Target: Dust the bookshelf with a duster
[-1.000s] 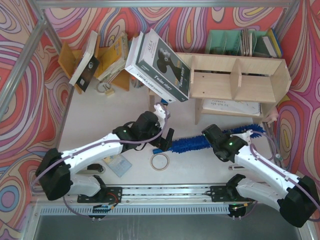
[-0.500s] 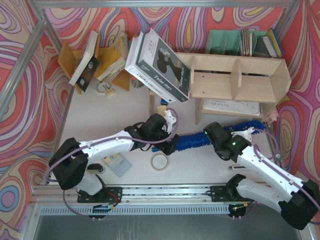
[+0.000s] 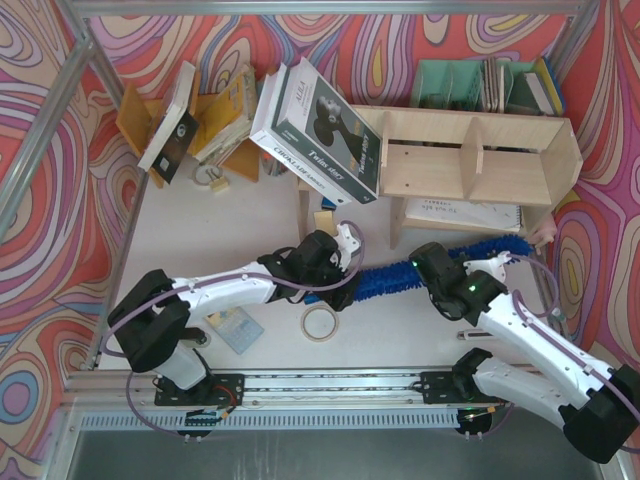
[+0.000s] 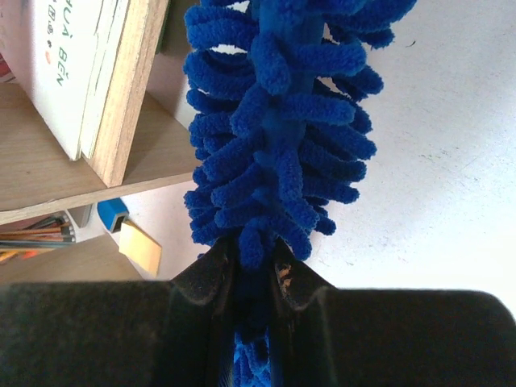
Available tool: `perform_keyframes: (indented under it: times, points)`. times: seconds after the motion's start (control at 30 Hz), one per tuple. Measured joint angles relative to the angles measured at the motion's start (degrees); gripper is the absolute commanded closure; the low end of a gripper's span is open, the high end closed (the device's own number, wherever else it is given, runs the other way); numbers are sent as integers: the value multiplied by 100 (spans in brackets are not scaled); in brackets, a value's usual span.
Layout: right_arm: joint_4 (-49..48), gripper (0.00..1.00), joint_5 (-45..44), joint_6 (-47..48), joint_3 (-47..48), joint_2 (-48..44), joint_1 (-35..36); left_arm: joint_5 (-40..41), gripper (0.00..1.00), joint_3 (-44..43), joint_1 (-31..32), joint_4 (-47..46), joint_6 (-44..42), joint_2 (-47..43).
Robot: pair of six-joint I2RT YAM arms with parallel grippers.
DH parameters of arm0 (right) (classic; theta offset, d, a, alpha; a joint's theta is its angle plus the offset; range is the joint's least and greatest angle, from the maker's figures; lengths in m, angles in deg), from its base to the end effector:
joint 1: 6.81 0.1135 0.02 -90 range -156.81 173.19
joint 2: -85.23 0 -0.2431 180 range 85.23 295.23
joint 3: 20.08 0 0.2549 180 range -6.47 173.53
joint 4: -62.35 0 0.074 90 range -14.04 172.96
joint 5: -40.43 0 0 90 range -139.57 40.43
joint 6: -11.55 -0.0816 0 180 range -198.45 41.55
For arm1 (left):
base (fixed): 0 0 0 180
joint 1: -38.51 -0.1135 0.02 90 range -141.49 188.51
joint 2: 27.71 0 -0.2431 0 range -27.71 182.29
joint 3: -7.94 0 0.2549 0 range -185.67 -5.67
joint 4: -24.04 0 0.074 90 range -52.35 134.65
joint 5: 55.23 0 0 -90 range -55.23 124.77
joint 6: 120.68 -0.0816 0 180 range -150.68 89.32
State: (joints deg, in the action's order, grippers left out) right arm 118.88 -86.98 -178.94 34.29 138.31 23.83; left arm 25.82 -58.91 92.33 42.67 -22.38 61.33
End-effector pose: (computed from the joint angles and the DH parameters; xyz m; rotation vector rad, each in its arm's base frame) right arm 0.2042 0.0633 0.1995 1.5109 1.7397 0.3320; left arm 0.2076 -0.3053 0.1592 1.0011 2.1654 -0.7227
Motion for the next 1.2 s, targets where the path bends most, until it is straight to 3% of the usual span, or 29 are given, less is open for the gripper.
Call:
perform_keyframes:
  times: [0.5,0.67,0.7,0.83,0.97,1.07,1.2]
  points:
    - [-98,100,-37,2,13,-46,-28,271,78,0,599,188,-446,74]
    - [-107,100,-33,17,11,-13,-28,566,85,205,883,81,-684,-153]
    - [-103,98,-17,17,9,-9,-28,649,87,282,920,22,-726,-247]
    - [-59,66,-9,15,9,-9,-28,866,92,455,1008,-111,-857,-610]
    - [4,44,2,7,9,-9,-26,988,96,481,1086,-214,-966,-887]
    - [35,34,13,7,9,-11,-26,1180,98,481,1141,-302,-999,-977]
    - [37,28,68,17,-11,-9,-26,1377,100,481,1226,-365,-1021,-990]
